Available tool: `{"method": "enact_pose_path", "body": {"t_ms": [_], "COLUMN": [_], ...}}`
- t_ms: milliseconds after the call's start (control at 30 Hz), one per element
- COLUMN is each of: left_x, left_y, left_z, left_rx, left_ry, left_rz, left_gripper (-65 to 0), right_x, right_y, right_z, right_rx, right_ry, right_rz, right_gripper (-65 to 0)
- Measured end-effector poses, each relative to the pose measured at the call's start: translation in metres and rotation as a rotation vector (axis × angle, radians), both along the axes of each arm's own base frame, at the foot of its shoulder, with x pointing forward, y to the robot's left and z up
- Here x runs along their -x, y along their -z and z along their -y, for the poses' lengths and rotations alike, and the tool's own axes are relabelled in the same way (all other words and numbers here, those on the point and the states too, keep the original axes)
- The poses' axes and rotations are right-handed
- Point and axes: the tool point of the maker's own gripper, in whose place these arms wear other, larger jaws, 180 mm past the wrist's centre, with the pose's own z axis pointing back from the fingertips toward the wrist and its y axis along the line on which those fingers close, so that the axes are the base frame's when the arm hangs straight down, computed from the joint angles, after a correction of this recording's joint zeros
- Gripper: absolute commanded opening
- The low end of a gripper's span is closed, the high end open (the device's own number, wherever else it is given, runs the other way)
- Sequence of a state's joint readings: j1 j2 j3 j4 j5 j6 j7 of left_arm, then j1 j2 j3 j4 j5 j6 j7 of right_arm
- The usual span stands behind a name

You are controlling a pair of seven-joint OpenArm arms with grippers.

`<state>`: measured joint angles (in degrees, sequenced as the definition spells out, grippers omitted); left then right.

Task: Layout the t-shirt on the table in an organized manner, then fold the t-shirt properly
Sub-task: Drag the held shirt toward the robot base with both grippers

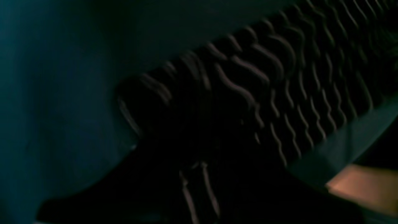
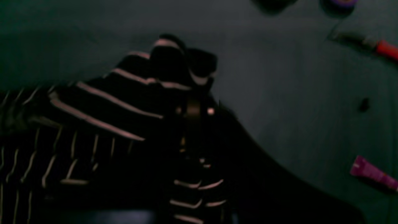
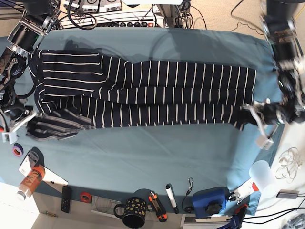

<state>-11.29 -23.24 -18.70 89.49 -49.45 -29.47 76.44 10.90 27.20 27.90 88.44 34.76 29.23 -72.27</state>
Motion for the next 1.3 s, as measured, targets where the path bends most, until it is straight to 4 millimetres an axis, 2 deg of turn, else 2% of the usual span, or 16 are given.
{"method": "enact_pose_path", "body": {"t_ms": [100, 233, 300, 400, 500, 700, 900, 967, 1100, 1300], "left_x": [0.002, 0.023, 0.030, 0.029, 0.029, 0.029, 0.018, 0.017, 0.024, 0.042], "left_y": [-0.005, 0.020, 0.025, 0.026, 0.026, 0.026, 0.010, 0.005, 0.007, 0.024], "left_z": [0.000, -0.005, -0.006, -0.006, -0.006, -0.007, -0.031, -0.032, -0.022, -0.023], "left_rx": [-0.056, -0.075, -0.077, -0.070, -0.070, -0.072, -0.057, -0.033, 0.003, -0.006], "left_ry": [-0.036, -0.059, -0.058, -0.073, -0.073, -0.076, -0.163, -0.168, -0.128, -0.126], "left_rz": [0.050, -0.032, -0.051, -0.055, -0.053, -0.053, -0.003, 0.014, 0.006, -0.052], "left_gripper": [-65.0, -65.0, -65.0, -65.0, -65.0, -65.0, -65.0, -65.0, -65.0, -65.0], "right_x": [0.002, 0.004, 0.006, 0.008, 0.002, -0.004, 0.005, 0.011, 0.023, 0.027], "right_y": [0.002, 0.004, 0.006, 0.007, 0.001, -0.012, -0.032, -0.033, -0.022, -0.018], "right_z": [-0.003, -0.003, -0.004, -0.005, -0.016, -0.025, 0.008, 0.016, 0.016, 0.016], "right_rx": [-0.010, -0.010, 0.004, -0.001, -0.056, -0.133, -0.164, -0.164, -0.141, -0.141], "right_ry": [-0.013, -0.014, -0.037, -0.039, -0.068, -0.086, 0.020, 0.043, 0.015, 0.016], "right_rz": [-0.014, -0.031, -0.046, -0.058, -0.013, 0.067, 0.151, 0.147, 0.070, 0.059], "right_gripper": [-65.0, -65.0, -65.0, -65.0, -65.0, -65.0, -65.0, -65.0, -65.0, -65.0]}}
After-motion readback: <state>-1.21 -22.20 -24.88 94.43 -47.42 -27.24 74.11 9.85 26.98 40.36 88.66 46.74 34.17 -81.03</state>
